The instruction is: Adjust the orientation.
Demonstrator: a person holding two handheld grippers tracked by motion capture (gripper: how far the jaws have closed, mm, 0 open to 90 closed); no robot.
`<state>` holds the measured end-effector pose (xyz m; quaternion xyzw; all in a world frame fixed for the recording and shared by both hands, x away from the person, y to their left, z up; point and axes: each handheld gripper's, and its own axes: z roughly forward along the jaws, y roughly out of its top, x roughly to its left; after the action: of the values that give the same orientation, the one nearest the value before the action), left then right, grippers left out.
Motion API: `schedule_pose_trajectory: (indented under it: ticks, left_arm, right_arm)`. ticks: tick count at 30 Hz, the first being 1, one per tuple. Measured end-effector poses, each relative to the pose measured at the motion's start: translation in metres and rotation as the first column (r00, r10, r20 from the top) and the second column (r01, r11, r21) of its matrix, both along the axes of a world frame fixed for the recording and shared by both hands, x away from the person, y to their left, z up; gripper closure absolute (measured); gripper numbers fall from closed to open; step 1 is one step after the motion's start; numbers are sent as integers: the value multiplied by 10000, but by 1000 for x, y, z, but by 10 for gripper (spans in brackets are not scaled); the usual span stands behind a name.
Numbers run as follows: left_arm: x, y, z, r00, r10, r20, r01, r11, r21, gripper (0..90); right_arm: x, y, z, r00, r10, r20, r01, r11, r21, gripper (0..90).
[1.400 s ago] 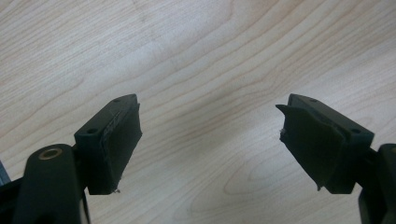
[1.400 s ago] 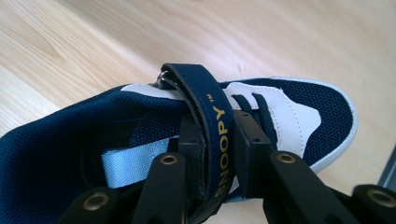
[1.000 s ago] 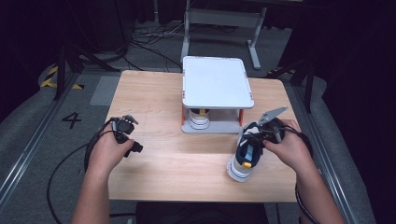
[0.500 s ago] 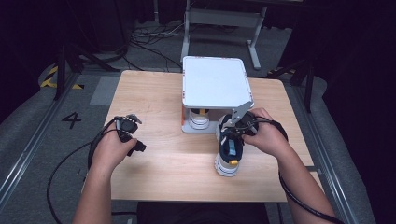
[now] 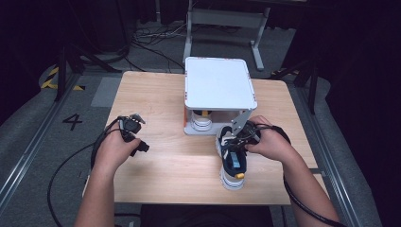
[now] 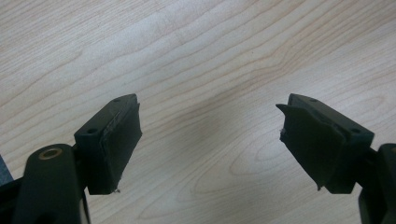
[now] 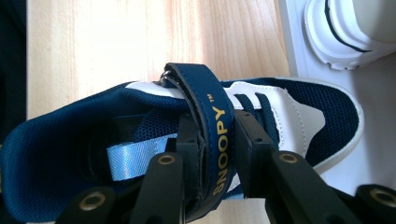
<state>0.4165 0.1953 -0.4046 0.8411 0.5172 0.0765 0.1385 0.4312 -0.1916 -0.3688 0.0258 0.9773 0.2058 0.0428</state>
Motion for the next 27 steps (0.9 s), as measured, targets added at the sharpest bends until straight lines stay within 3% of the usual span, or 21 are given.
schedule_pose_trajectory:
  ticks: [2,4,7,9,13,17,20,21,25,27]
  left_arm:
    - [2,-2,-1,10000,-53,-13,53,10000,5,202]
    - [5,-4,-1,9998,-190,-46,190,9998,72,202]
    - [8,-7,-2,9995,-307,-91,308,9995,115,200]
    - [9,-9,-2,9995,-281,-124,282,9996,42,200]
    - [13,-12,-1,9992,-380,-117,380,9993,8,199]
    - [17,-18,0,9984,-555,-116,557,9983,154,199]
    - [19,-22,0,9980,-608,-174,608,9981,17,199]
    - [20,-24,0,9979,-631,-133,630,9980,-15,199]
    - [23,-27,1,9970,-772,-101,773,9970,76,198]
    - [24,-28,1,9970,-768,-127,768,9970,37,198]
  right_arm:
    - [-1,-2,-2,9999,-99,-41,99,9999,120,719]
    - [1,-4,-5,9993,-351,113,350,9993,108,597]
    - [-5,-11,-1,9954,-831,472,802,9950,600,501]
    - [-16,-17,8,9889,-1403,483,1330,9825,1301,474]
    - [-43,-32,25,9791,-1919,682,1782,9694,1688,474]
    - [-72,-39,27,9738,-2275,-13,2237,9566,1870,484]
    - [-82,-36,25,9729,-2304,-211,2301,9539,1928,482]
    - [-87,-33,22,9705,-2366,-465,2411,9499,1987,478]
    - [-93,-21,8,9716,-2251,-725,2338,9602,1529,478]
    - [-92,-15,-1,9758,-2076,-691,2145,9701,1139,476]
